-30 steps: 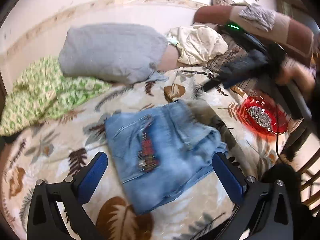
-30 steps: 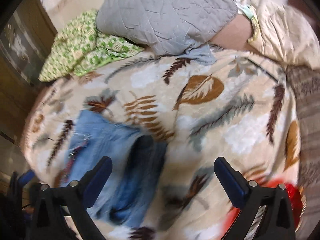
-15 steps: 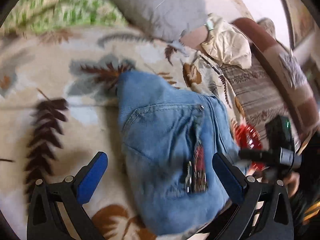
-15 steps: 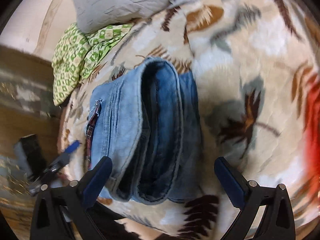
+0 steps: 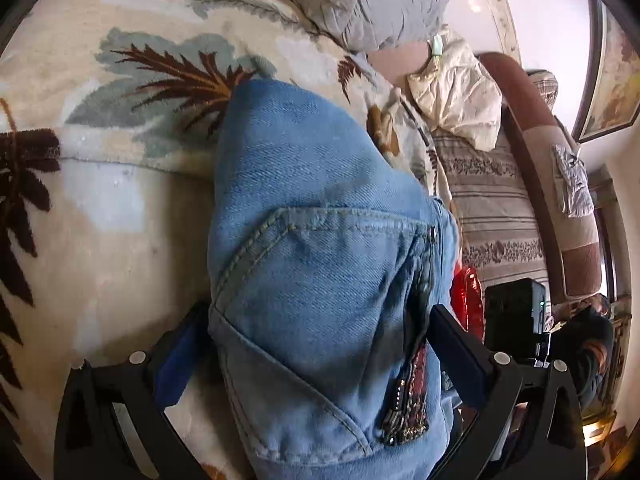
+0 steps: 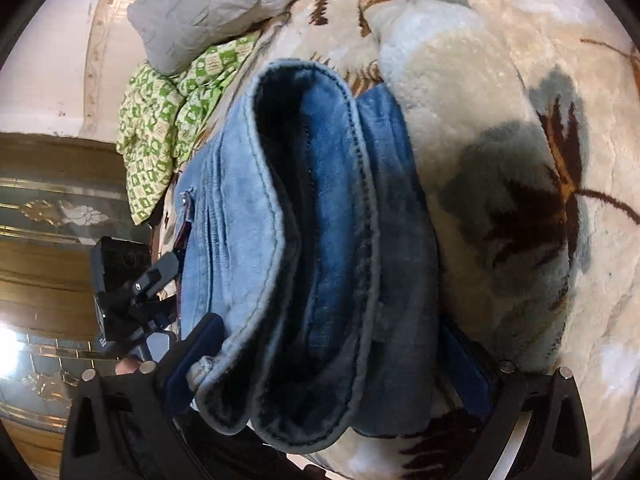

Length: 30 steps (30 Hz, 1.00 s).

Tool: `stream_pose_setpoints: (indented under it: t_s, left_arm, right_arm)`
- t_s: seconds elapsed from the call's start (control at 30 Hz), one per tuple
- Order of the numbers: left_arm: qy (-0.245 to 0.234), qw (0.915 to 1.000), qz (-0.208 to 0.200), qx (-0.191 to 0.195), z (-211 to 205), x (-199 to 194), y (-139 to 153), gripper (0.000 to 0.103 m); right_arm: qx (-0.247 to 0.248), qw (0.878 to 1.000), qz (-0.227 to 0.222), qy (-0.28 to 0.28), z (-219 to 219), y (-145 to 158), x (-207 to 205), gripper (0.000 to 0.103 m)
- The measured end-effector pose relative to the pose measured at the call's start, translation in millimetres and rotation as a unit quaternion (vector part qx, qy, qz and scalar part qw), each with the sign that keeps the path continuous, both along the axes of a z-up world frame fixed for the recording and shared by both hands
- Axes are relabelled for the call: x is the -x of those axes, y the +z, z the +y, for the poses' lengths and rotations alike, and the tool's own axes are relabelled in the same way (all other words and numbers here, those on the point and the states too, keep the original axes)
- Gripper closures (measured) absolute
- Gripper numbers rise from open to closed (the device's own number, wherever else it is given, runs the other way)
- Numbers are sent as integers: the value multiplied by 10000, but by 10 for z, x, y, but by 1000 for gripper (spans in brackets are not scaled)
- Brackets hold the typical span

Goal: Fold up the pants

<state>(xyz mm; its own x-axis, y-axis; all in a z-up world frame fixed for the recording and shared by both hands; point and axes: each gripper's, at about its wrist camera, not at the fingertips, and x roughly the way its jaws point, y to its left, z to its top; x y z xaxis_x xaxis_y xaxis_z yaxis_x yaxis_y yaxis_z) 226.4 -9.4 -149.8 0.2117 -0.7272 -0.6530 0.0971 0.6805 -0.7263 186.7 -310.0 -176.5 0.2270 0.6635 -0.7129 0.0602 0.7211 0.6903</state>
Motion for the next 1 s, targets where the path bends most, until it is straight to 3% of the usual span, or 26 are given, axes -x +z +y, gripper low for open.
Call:
stream_pose_setpoints:
  t_s: [0.07, 0.1, 0.13, 0.23, 0.43, 0.6, 0.7, 0.83, 1.0]
  left_arm:
    - [-1, 9999, -18, -108, -21, 12, 13, 14]
    - [-25, 9997, -51, -240, -36, 27, 19, 36]
    - [-66, 9993, -134, -335, -54, 50, 34, 52]
    - [-141, 9986, -395, -324, -80, 113, 114, 67]
    - [-262, 9934, -1032, -416, -128, 222, 451, 76]
    - [-92, 9858, -1656, -271, 96, 185, 927, 76]
    - [64, 9830, -1798, -361, 281, 46, 1079, 75]
    - [232, 9842, -1627, -656, 463, -235, 943, 75]
    - [176, 9885, -965, -1148, 599, -557, 327, 74]
  right_arm:
    - [77, 9998, -147, 53, 34, 33, 19, 13]
    - [189, 9995, -233, 50, 54, 50, 35, 19]
    - [240, 9992, -332, 49, 65, 67, 59, 29]
    - [278, 9981, -544, 66, 84, 111, 106, 44]
    - [594, 9915, -1148, 142, 144, 374, 245, 54]
    - [846, 9752, -2031, 258, 336, 861, 273, 55]
    - [801, 9677, -2377, 262, 476, 1068, 123, 55]
    - [678, 9715, -2259, 255, 760, 948, -231, 55]
    - [545, 9840, -1686, 171, 969, 368, -495, 55]
